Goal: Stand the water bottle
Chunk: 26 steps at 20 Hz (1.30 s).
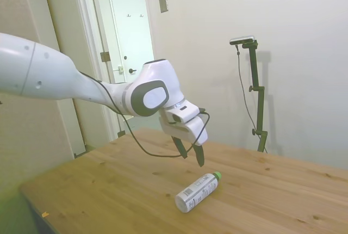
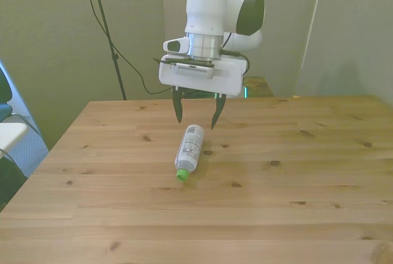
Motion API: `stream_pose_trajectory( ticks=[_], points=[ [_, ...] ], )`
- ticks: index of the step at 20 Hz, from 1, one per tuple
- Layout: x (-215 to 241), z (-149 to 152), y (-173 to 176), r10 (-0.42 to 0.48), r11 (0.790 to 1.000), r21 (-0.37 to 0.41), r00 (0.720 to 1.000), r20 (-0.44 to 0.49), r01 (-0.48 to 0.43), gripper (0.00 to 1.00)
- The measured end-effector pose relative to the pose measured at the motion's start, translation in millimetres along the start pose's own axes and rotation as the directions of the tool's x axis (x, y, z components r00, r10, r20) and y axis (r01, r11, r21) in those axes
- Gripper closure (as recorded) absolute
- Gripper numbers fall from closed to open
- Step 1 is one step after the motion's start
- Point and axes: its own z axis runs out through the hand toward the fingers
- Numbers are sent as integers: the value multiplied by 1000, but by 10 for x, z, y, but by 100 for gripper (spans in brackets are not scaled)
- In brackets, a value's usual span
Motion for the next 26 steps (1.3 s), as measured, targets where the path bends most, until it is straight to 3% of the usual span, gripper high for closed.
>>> stream_pose_trajectory(
  ticks=[15,22,23,26],
  points=[
    [196,862,-503,36,996,-84,999,-18,-38,0],
    [281,1146,-502,48,990,-128,998,-27,-51,0],
    [289,1158,-498,49,990,-132,998,-27,-52,100],
    [297,1171,-503,49,989,-136,998,-27,-52,100]
  ],
)
